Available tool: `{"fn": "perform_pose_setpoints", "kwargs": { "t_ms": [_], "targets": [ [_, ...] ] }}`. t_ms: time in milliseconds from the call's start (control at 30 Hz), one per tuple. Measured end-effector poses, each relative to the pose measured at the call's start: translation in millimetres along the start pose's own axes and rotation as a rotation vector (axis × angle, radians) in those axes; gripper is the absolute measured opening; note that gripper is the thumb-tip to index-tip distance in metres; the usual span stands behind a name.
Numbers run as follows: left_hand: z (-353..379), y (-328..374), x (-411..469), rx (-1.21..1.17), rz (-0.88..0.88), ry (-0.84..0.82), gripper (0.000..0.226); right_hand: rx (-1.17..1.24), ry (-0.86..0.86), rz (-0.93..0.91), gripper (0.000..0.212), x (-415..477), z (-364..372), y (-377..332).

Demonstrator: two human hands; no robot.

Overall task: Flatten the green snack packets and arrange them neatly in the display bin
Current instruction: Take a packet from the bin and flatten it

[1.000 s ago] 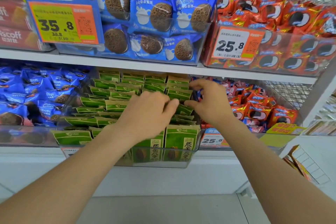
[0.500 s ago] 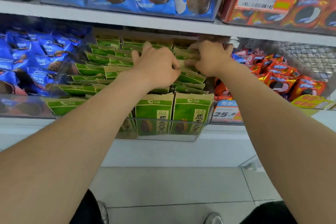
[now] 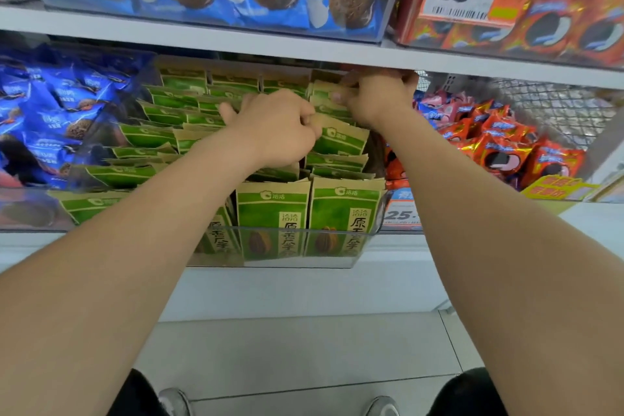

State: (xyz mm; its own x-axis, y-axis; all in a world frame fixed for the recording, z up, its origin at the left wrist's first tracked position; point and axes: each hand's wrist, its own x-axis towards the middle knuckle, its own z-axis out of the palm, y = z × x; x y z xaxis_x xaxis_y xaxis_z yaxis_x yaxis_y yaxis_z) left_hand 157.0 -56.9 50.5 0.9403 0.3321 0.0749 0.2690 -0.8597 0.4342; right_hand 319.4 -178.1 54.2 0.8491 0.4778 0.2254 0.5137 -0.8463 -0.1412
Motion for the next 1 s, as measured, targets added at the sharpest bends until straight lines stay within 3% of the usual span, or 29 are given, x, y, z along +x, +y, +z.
{"fn": "perform_pose_setpoints", "kwargs": {
  "t_ms": [133,333,433,567,767,933,1000],
  "targets": [
    [2.0,0.7,-2.8,0.016,0.021,-0.042,0.027,-0.16,-0.099,-0.018,0.044,17.4,9.9,-13.8],
    [7.1,2.1,-10.8,0.037,0.074,0.036,0.02,-0.253,-0.189,-0.086,0.046,12.8,15.3,-18.2],
    [8.0,1.9,-13.7,0.03,0.09,0.06,0.025,-0.156,-0.145,-0.112,0.05,-2.3,2.2,-13.8],
    [7.6,3.5,-17.6,0.055,0.106,0.078,0.023,0.116,-0.031,-0.139,0.033,-25.5,-11.1,3.5],
    [5.2,6.8,-25.7,0.032,0.154,0.149,0.024,0.327,0.143,-0.155,0.029,-78.8,-28.6,9.7],
    [1.0,10.1,-35.7,-0.079,0.243,0.287,0.028,0.36,0.128,-0.231,0.033,-117.7,-42.4,-3.6],
    [-1.3,11.5,-38.0,-0.211,0.288,0.365,0.025,0.362,0.091,-0.214,0.023,-118.8,-46.9,0.8]
  ]
}}
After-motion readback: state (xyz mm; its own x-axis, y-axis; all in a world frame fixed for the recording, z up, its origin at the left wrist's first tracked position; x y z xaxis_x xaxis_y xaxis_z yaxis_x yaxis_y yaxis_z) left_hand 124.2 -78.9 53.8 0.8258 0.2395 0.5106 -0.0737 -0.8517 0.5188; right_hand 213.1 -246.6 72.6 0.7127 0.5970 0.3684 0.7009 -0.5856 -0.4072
